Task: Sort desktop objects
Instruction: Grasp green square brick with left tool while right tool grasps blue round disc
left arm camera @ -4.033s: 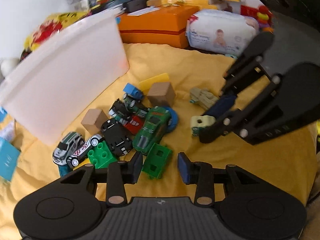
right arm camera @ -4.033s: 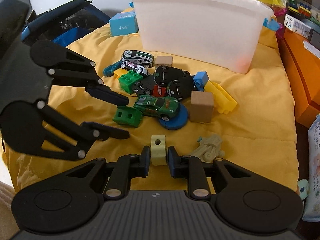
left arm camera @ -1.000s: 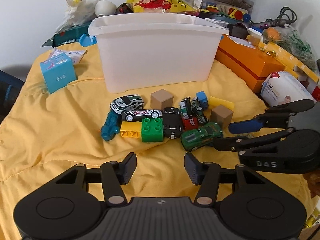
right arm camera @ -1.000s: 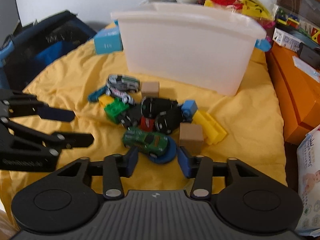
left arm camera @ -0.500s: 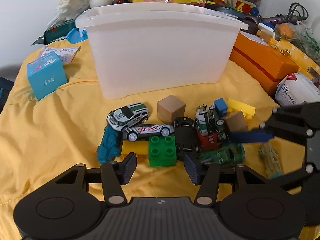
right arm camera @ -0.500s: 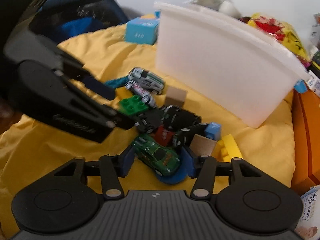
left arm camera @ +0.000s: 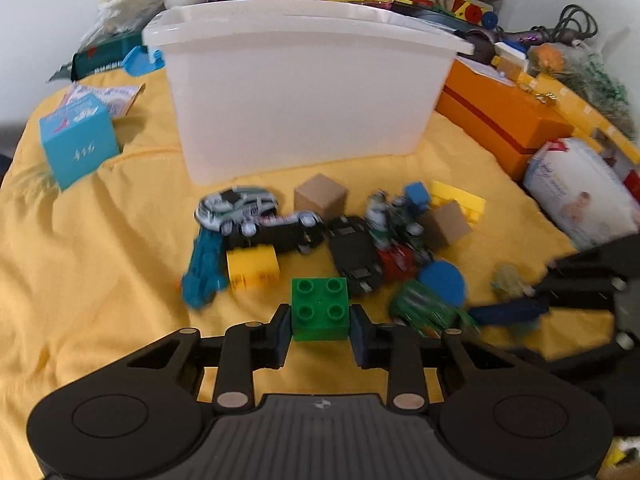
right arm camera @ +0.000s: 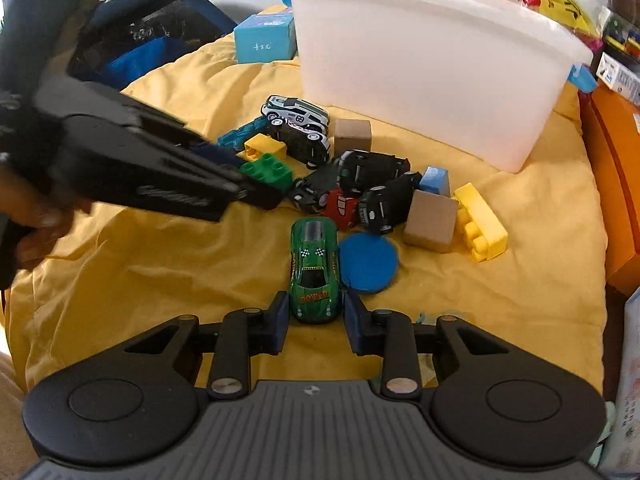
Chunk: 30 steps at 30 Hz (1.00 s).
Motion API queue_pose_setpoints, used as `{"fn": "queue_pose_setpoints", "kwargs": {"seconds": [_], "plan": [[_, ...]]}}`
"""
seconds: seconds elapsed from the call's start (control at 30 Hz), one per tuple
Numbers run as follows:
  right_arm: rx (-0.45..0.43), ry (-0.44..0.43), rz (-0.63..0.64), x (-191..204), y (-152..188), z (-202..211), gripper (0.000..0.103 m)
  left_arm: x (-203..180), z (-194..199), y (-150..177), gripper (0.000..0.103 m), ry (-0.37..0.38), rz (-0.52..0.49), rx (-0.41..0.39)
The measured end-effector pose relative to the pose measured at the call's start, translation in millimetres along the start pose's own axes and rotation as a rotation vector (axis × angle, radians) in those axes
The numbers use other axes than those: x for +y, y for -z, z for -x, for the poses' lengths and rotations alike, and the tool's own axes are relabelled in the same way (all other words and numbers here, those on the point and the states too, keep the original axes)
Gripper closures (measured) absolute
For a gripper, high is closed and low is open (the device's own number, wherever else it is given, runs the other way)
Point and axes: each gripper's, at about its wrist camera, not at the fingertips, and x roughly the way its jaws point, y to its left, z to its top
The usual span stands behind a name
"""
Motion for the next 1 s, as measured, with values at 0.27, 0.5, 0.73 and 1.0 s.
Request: {"fn": "queue_pose_setpoints", "kwargs": {"seconds": [0.27, 0.5, 0.73, 1.0], "plan": [[0.014, 0.001, 0.055, 4, 11, 12, 0.064, -23, 18, 44, 0.069, -0.009, -0.090, 0.059], [-0.085, 0.090, 0.029, 0, -4, 23, 0.065, -21, 23, 50, 0.069, -0.008, -0.057, 0.040], [-0.089, 0.152, -0.148, -36, 6, 20, 0.064, -23, 21, 49, 0.069, -0.006, -0.059, 0.031], [-0.056, 0.116, 0.001, -15, 5, -11, 0.060, -25, 19, 47, 0.069, -0.020, -0.080, 0.030]]}}
